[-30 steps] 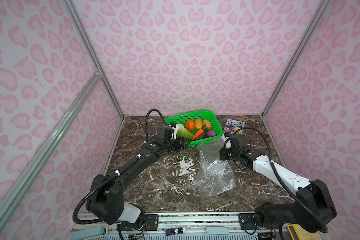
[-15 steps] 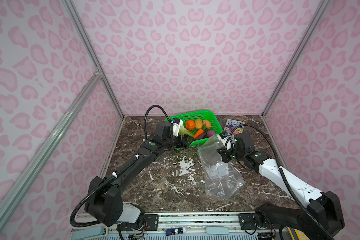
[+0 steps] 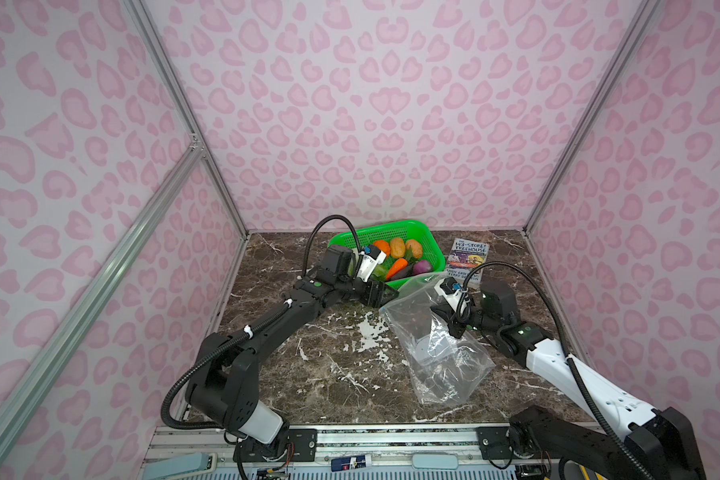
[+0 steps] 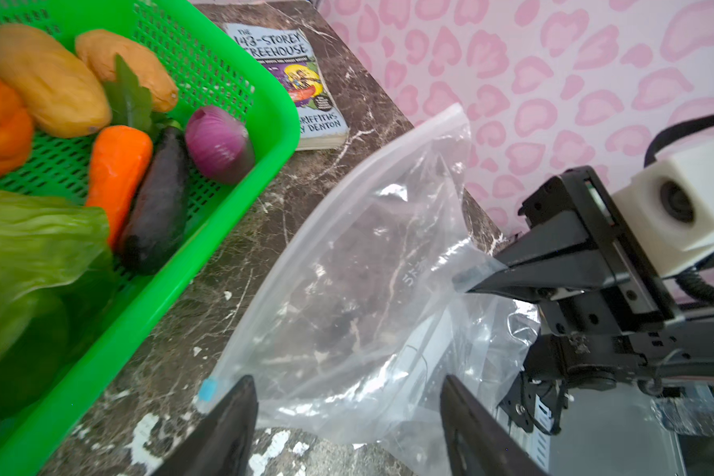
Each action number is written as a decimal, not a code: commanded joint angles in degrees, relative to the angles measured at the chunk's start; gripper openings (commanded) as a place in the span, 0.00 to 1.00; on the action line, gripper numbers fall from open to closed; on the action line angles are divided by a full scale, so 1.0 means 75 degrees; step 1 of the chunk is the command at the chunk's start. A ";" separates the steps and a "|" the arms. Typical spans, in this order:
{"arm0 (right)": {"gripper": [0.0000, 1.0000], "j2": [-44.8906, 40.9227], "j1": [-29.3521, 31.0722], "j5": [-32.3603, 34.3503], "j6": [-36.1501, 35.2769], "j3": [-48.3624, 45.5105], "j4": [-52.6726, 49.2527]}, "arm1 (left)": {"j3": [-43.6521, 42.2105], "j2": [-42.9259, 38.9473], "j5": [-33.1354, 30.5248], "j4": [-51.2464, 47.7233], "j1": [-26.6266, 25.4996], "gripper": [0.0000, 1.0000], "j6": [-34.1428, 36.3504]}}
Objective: Place the food in the zip-top bag and seal the zipper
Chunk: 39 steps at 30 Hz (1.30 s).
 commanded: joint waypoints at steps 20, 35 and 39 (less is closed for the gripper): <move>0.00 0.0070 -0.0021 -0.0665 0.0031 0.0062 0.0387 | 0.1363 0.1933 0.0813 0.0233 -0.0198 0.98 0.0720; 0.00 0.0132 -0.0020 -0.0258 0.0079 -0.0058 0.0716 | 0.1118 0.1971 0.1997 0.0256 -0.0637 0.83 0.0264; 0.00 0.0063 -0.0016 -0.0178 0.0120 -0.0115 0.0791 | 0.1129 0.2002 0.2042 0.0260 -0.0661 0.50 0.0087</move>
